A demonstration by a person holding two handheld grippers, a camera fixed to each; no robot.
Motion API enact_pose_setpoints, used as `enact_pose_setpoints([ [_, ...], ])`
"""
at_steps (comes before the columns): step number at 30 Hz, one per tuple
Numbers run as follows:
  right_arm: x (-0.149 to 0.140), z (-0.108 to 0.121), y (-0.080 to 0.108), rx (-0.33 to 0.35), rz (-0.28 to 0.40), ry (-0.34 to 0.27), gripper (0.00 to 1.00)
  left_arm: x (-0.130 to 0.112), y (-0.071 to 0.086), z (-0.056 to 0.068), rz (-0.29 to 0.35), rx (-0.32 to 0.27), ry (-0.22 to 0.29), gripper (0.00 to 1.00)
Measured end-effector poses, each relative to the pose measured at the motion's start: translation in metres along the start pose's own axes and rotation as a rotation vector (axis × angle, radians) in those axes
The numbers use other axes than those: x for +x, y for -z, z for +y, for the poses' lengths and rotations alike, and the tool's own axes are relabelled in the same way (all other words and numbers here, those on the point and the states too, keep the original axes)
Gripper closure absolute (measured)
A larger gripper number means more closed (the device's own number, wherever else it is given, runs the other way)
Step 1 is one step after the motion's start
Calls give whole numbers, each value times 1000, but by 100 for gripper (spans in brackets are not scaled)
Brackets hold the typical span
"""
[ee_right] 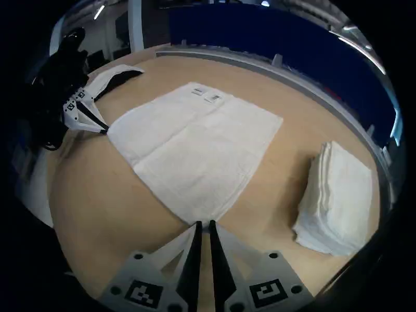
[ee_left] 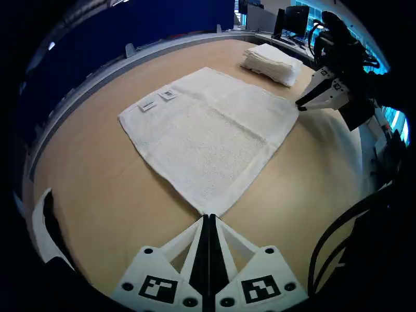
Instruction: Fold towel
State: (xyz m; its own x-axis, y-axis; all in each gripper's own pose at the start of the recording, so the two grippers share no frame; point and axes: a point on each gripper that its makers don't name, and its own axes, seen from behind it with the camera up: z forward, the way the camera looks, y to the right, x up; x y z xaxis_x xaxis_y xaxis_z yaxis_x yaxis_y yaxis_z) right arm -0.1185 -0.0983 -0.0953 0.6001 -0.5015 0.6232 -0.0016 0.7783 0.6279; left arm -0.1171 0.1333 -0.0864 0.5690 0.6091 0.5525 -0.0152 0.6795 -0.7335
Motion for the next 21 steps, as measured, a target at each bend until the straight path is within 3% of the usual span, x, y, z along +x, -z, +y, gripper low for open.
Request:
enact_pose_setpoints([
  [9, 11, -4, 15, 2, 19, -5, 89, 8, 13, -2, 12, 13, 11, 99],
  [21, 36, -8, 45, 2, 59, 9, 89, 24, 47, -3, 40, 39, 60, 99],
])
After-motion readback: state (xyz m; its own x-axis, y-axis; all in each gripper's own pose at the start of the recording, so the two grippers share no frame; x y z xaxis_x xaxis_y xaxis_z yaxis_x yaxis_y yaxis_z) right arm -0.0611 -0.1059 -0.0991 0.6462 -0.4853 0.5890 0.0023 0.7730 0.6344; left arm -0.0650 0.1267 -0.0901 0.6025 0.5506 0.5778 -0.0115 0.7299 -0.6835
